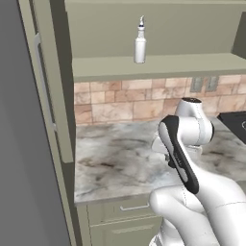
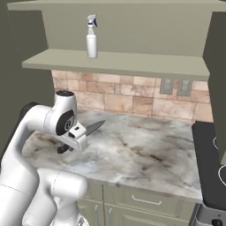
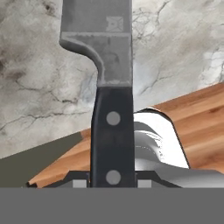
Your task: Move the cutting board and knife to the sink. Then move spray from the cabinet to the counter.
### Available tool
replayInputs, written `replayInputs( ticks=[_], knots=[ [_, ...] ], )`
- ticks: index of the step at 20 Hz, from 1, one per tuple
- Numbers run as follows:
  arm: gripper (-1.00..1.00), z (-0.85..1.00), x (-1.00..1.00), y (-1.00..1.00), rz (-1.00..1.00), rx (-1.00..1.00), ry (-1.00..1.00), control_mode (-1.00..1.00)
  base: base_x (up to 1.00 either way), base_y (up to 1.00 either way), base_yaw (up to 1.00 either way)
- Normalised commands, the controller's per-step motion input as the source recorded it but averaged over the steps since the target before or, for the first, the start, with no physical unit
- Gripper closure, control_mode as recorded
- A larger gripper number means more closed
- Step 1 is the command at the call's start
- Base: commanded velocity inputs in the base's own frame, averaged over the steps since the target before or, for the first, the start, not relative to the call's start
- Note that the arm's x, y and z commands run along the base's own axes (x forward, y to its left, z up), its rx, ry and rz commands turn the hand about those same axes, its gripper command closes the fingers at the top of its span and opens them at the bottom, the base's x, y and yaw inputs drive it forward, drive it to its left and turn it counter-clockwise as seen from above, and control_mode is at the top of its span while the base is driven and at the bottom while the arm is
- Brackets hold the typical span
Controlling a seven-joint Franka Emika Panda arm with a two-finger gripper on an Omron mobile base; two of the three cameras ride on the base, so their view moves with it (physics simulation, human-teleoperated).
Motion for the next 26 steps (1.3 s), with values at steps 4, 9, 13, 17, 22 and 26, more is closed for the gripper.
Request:
replayInputs(
  ticks=[4, 9, 13, 17, 22, 26],
  knots=[
    [1.0, 0.0, 0.0, 0.0, 0.0, 0.0, 0.0, 1.0, -0.65, -0.11, 0.0],
    [1.0, 0.0, 0.0, 0.0, 0.0, 0.0, 0.0, 1.0, -0.74, -0.12, 0.0],
    [1.0, 0.0, 0.0, 0.0, 0.0, 0.0, 0.0, 1.0, -0.78, -0.2, 0.0],
    [1.0, 0.0, 0.0, 0.0, 0.0, 0.0, 0.0, 1.0, -0.83, -0.24, -0.01],
    [1.0, 0.0, 0.0, 0.0, 0.0, 0.0, 0.0, 1.0, -0.55, -0.02, -0.37],
    [1.0, 0.0, 0.0, 0.0, 0.0, 0.0, 0.0, 1.0, -0.15, 0.04, -0.78]
  ],
)
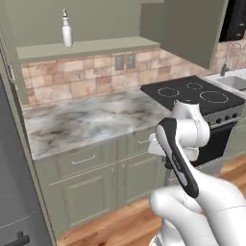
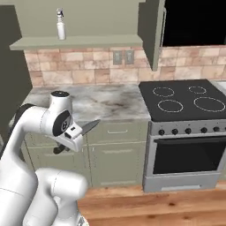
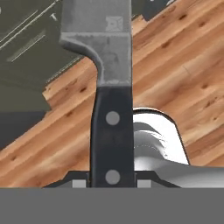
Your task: Move the cutting board and knife to the sink. Then move spray from the cabinet to the counter.
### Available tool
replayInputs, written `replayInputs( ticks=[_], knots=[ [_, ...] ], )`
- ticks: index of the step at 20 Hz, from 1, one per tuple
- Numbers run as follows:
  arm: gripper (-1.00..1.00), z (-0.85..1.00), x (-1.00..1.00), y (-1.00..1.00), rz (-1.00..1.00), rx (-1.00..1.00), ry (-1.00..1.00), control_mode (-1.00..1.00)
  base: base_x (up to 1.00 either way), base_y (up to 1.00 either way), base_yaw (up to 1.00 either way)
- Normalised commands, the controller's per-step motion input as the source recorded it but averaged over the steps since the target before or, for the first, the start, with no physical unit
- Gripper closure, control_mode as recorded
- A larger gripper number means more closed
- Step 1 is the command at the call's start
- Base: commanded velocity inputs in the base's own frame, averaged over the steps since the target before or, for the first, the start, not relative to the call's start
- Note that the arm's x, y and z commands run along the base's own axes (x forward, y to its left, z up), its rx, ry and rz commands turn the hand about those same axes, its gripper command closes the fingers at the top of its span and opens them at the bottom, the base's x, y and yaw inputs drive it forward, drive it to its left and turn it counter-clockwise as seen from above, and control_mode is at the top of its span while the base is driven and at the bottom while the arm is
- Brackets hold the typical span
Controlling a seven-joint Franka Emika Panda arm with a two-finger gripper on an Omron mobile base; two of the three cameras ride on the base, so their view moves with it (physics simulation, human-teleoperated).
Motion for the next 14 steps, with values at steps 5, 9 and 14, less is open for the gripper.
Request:
replayInputs(
  ticks=[5, 9, 14],
  knots=[
    [1.0, 0.0, 0.0, 0.0, 0.0, 0.0, 0.0, 1.0, 0.0, 0.05, -0.92],
    [1.0, 0.0, 0.0, 0.0, 0.0, 0.0, 0.0, 1.0, 0.0, 0.02, -0.82],
    [1.0, 0.0, 0.0, 0.0, 0.0, 0.0, 0.0, 1.0, 0.04, -0.09, -0.61]
  ],
)
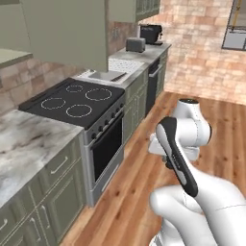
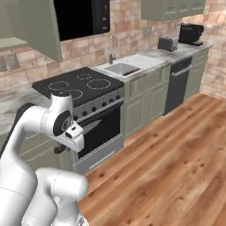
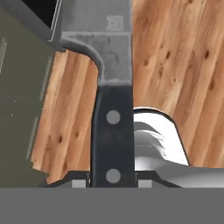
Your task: Move the cutting board and knife to the sink. Then move spray from the cabinet to the counter.
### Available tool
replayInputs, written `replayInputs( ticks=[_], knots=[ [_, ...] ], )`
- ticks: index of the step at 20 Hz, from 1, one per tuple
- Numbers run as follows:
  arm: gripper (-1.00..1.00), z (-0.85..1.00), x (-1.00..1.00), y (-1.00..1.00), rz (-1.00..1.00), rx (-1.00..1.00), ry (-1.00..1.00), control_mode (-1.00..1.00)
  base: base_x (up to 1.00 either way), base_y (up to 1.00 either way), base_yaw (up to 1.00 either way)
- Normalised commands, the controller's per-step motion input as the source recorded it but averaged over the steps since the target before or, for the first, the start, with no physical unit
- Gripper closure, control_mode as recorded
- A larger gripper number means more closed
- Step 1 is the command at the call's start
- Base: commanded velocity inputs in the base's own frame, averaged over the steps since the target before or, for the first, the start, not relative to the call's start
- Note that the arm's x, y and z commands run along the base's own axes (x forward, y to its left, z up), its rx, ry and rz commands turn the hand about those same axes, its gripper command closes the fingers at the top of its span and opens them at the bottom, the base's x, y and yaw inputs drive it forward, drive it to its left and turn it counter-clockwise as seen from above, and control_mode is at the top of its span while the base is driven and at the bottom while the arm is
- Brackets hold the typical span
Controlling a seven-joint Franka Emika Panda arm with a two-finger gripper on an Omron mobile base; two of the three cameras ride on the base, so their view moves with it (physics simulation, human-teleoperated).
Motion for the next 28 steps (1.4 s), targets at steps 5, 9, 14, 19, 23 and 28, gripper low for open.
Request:
replayInputs(
  ticks=[5, 9, 14, 19, 23, 28],
  knots=[
    [1.0, 0.0, 0.0, 0.0, 0.0, 0.0, 0.0, 1.0, 0.32, -0.21, -0.15],
    [1.0, 0.0, 0.0, 0.0, 0.0, 0.0, 0.0, 1.0, 0.68, -0.05, -0.17],
    [1.0, 0.0, 0.0, 0.0, 0.0, 0.0, 0.0, 1.0, 0.82, 0.0, -0.12],
    [1.0, 0.0, 0.0, 0.0, 0.0, 0.0, 0.0, 1.0, 0.87, 0.0, -0.06],
    [1.0, 0.0, 0.0, 0.0, 0.0, 0.0, 0.0, 1.0, 0.89, 0.0, -0.03],
    [1.0, 0.0, 0.0, 0.0, 0.0, 0.0, 0.0, 1.0, 0.92, -0.01, 0.0]
  ],
)
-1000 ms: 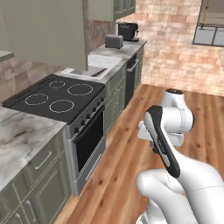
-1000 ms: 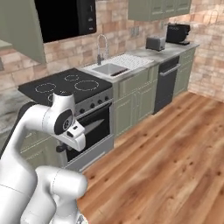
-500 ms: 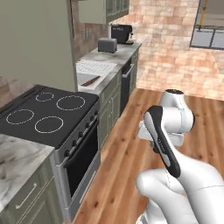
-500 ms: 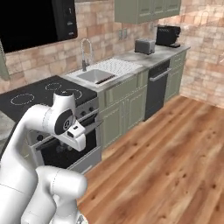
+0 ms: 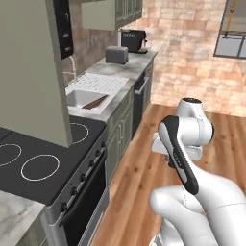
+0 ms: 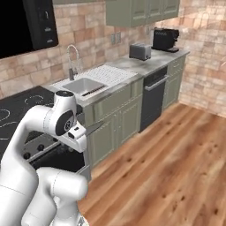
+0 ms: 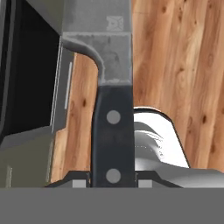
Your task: Move the cutting board and knife to the sink. Then move spray from the cabinet to the counter.
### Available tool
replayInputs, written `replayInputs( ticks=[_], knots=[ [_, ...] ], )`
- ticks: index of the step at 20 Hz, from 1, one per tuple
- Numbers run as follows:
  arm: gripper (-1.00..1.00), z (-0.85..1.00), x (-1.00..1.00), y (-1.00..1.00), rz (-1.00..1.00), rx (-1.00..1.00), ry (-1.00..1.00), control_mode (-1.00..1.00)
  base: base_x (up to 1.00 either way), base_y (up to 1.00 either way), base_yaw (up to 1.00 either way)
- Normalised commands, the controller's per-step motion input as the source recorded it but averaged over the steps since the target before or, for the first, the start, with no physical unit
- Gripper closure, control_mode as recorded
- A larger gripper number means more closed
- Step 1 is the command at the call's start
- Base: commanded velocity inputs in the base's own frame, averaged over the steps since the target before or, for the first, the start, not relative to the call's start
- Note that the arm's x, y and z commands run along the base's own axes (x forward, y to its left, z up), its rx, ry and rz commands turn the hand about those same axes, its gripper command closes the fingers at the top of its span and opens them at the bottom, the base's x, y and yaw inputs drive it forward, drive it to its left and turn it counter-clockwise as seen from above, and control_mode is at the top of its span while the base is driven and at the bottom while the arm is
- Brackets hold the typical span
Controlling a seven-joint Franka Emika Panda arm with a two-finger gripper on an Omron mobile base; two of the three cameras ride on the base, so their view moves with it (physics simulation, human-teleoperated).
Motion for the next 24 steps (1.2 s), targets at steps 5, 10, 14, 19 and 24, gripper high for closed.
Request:
replayInputs(
  ticks=[5, 10, 14, 19, 24],
  knots=[
    [1.0, 0.0, 0.0, 0.0, 0.0, 0.0, 0.0, 1.0, 0.94, -0.05, 0.0],
    [1.0, 0.0, 0.0, 0.0, 0.0, 0.0, 0.0, 1.0, 0.93, -0.02, 0.07],
    [1.0, 0.0, 0.0, 0.0, 0.0, 0.0, 0.0, 1.0, 0.89, -0.01, 0.18],
    [1.0, 0.0, 0.0, 0.0, 0.0, 0.0, 0.0, 1.0, 0.84, -0.01, 0.28],
    [1.0, 0.0, 0.0, 0.0, 0.0, 0.0, 0.0, 1.0, 0.78, -0.04, 0.35]
  ],
)
